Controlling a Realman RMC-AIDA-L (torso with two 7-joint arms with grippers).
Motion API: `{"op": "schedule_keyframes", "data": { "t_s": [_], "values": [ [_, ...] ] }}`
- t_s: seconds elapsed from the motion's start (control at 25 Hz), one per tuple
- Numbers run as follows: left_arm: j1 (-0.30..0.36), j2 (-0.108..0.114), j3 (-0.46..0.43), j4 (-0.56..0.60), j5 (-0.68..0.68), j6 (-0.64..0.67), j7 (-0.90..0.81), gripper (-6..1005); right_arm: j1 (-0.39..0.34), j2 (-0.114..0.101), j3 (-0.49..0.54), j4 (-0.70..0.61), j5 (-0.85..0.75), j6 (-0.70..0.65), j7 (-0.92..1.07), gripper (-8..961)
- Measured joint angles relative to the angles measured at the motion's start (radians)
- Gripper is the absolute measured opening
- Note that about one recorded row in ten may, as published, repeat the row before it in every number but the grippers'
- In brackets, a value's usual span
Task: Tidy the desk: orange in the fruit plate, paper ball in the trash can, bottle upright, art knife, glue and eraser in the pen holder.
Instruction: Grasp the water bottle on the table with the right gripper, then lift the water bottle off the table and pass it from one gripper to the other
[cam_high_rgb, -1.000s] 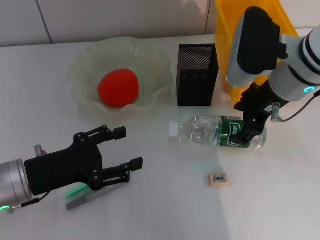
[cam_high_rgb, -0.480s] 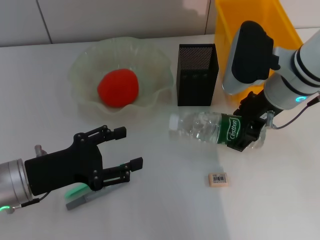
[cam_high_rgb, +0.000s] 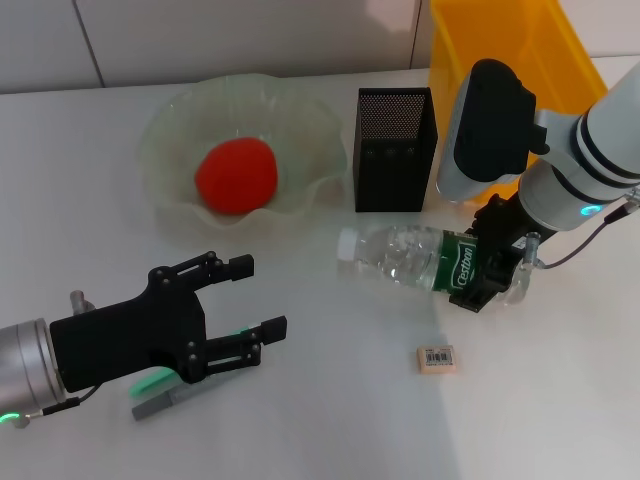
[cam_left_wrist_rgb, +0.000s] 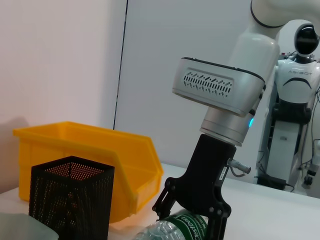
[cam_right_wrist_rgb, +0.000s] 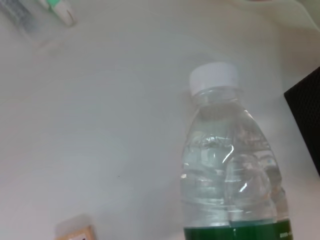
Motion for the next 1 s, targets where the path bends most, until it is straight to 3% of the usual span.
{"op": "schedule_keyframes", "data": {
  "t_s": [0.64,1.0],
  "values": [
    [0.000,0.000,0.003,0.000,0.000,0.003,0.000,807,-0.013,0.000,0.000,-0.002,0.015,0.008,0.001,779],
    [0.001,0.000,0.002,0.001,-0.005,0.007,0.000,807,-0.141,-0.004,0.009,-0.245,0.126,-0.052,-0.018,765]
  ]
}}
